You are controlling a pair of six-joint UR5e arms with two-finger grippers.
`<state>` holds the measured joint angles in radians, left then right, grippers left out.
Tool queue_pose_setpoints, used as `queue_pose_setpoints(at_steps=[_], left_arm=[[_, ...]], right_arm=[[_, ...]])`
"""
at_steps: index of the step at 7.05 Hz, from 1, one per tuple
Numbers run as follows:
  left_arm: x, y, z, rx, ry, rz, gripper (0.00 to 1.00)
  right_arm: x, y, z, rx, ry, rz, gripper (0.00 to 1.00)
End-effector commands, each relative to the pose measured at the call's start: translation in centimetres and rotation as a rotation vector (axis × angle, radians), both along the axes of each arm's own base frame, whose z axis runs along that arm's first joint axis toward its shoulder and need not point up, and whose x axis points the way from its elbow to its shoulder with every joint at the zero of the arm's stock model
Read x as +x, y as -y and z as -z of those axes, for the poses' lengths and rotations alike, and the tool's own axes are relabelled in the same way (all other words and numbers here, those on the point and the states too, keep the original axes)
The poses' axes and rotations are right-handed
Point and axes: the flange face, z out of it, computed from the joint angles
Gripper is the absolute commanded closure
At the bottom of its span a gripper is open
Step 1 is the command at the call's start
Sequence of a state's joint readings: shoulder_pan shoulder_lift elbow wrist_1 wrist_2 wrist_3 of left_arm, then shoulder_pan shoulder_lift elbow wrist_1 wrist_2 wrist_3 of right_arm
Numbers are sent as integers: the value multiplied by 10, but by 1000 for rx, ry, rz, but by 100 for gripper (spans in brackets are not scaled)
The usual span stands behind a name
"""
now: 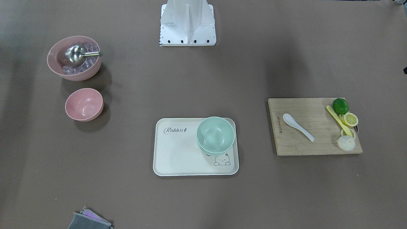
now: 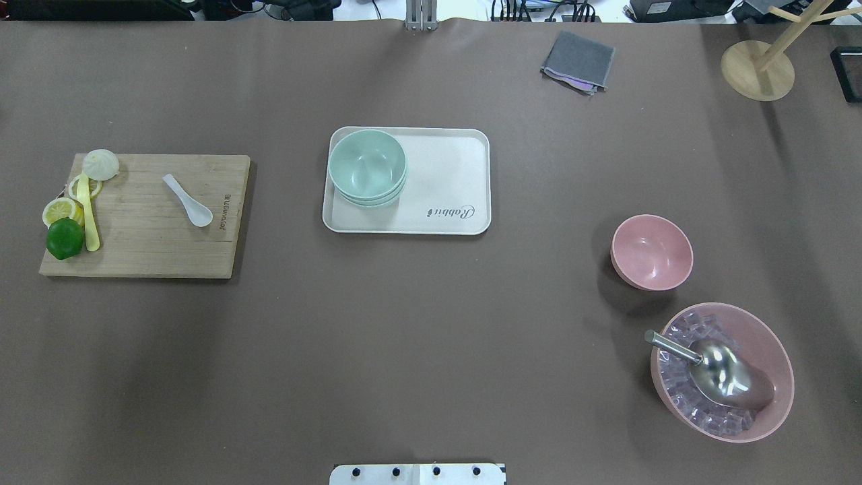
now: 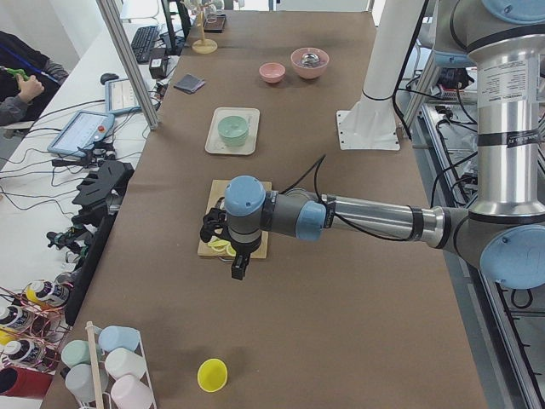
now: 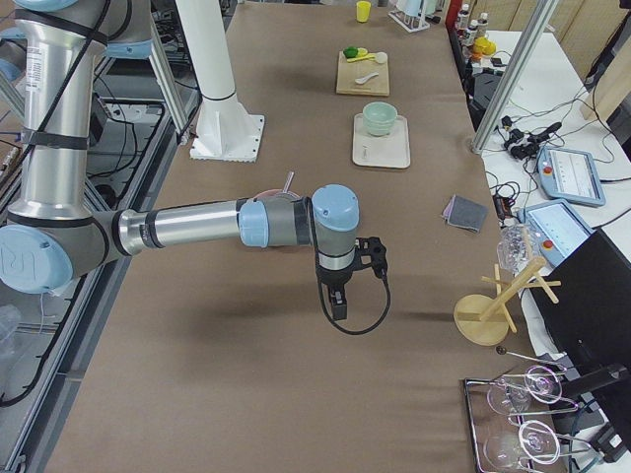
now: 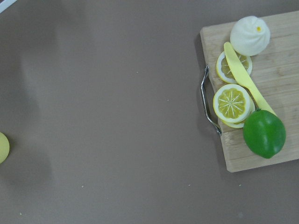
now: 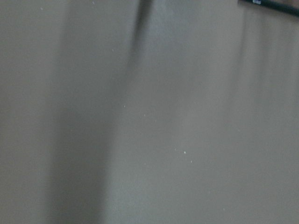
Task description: Stack pink bowl on green and place spoon
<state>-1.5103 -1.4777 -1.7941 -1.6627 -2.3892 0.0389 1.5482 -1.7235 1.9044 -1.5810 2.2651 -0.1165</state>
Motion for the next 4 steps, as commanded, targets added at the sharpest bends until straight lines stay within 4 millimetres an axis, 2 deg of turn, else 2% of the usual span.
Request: queue_pose_setpoints(at_steps=[1,2,3,4], left_arm=[[1,18,26,137,-15,4,2],[1,22,32,248,-15,9,2],[1,43,22,265,-12,20,2],[1,49,19,259,-17,27,2]], right_arm=[[-1,11,23,198,10,-2,0],[-5,10,21,181,63,1,0],[-8,8,11,161,112,11,0],[-9,8,5,183,120,12,0]])
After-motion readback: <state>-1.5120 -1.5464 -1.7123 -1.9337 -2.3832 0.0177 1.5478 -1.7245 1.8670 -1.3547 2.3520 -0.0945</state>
